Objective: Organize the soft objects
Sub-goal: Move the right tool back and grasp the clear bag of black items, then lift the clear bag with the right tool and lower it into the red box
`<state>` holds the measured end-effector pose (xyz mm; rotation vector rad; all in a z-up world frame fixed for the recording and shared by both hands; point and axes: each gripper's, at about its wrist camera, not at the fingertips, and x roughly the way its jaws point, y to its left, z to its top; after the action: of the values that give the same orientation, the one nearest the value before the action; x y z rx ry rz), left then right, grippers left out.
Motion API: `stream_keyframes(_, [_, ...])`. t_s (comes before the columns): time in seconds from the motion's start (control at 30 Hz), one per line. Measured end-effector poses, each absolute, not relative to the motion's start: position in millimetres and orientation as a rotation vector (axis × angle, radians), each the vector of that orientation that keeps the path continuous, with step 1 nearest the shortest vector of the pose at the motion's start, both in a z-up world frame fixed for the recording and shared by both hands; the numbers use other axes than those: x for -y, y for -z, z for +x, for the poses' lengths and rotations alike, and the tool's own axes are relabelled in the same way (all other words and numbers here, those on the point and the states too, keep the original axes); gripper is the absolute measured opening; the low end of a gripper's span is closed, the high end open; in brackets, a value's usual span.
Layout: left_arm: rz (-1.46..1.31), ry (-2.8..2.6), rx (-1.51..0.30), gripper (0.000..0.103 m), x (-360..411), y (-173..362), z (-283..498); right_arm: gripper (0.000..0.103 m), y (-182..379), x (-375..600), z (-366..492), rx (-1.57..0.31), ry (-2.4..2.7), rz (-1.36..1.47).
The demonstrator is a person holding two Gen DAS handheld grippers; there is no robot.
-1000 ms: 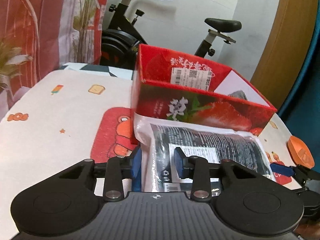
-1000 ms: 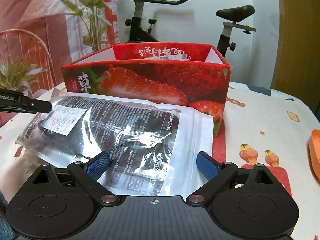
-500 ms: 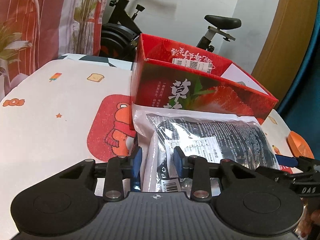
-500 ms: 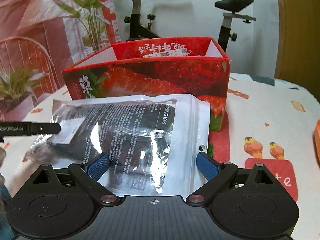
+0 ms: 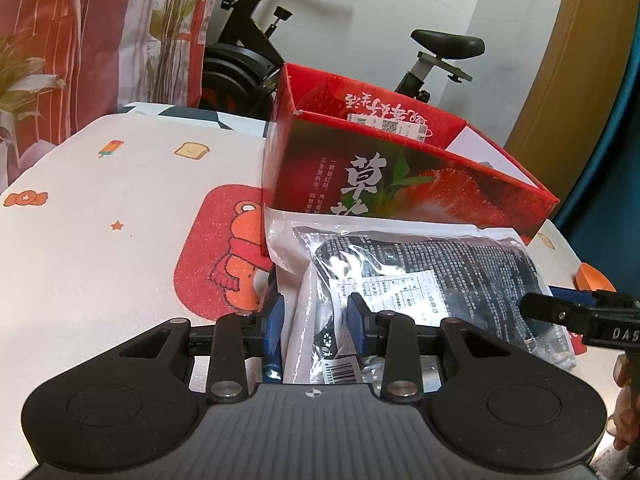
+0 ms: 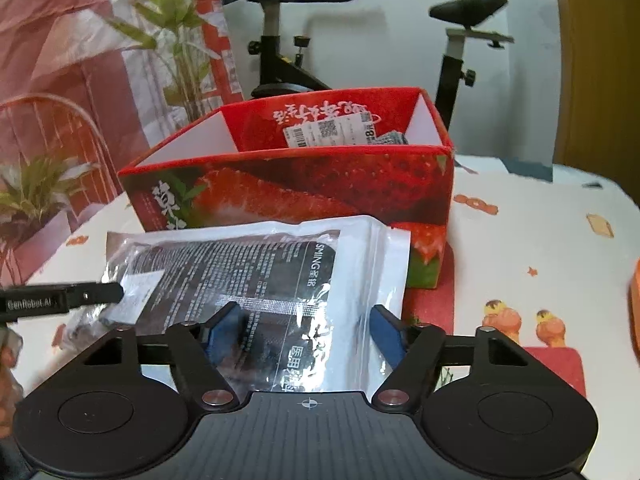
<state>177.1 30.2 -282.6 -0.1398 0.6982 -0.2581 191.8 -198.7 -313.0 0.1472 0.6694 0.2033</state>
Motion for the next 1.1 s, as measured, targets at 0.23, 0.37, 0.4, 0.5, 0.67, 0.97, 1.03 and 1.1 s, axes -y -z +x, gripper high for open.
stream_keyframes(0.23, [-0.157, 0.277, -0.696, 0.034, -30.2, 278.1, 174.8, 0.039, 306.1, 189.3, 184.8, -0.635, -0.215, 0.065])
stream_keyframes(0.37, [-0.199, 0.291, -0.695, 0.034, -33.5, 276.7, 173.4, 0.035, 299.7, 178.6, 177.2, -0.598, -0.22, -0.061])
stream_keyframes(0.4, [-0.201, 0.292, -0.694, 0.034, -33.5, 275.7, 172.7, 0.034, 298.5, 175.9, 175.1, -0.59, -0.221, -0.088])
stream_keyframes(0.5, [-0.202, 0.3, -0.675, 0.034, -32.8, 269.5, 169.0, 0.034, 294.9, 173.1, 170.0, -0.572, -0.221, -0.132])
stream_keyframes(0.67, [-0.18, 0.336, -0.602, 0.034, -32.1, 251.3, 160.1, 0.034, 281.2, 180.9, 163.4, -0.539, -0.219, -0.099])
stream_keyframes(0.97, [-0.182, 0.372, -0.568, 0.034, -33.9, 243.5, 154.0, 0.034, 267.7, 192.6, 156.8, -0.503, -0.223, -0.075])
stream_keyframes(1.03, [-0.188, 0.38, -0.57, 0.034, -34.8, 242.5, 153.8, 0.033, 268.2, 191.2, 155.1, -0.501, -0.223, -0.086])
stream_keyframes(1.1, [-0.224, 0.397, -0.591, 0.034, -38.6, 242.0, 156.0, 0.033, 268.4, 189.7, 153.0, -0.499, -0.223, -0.094])
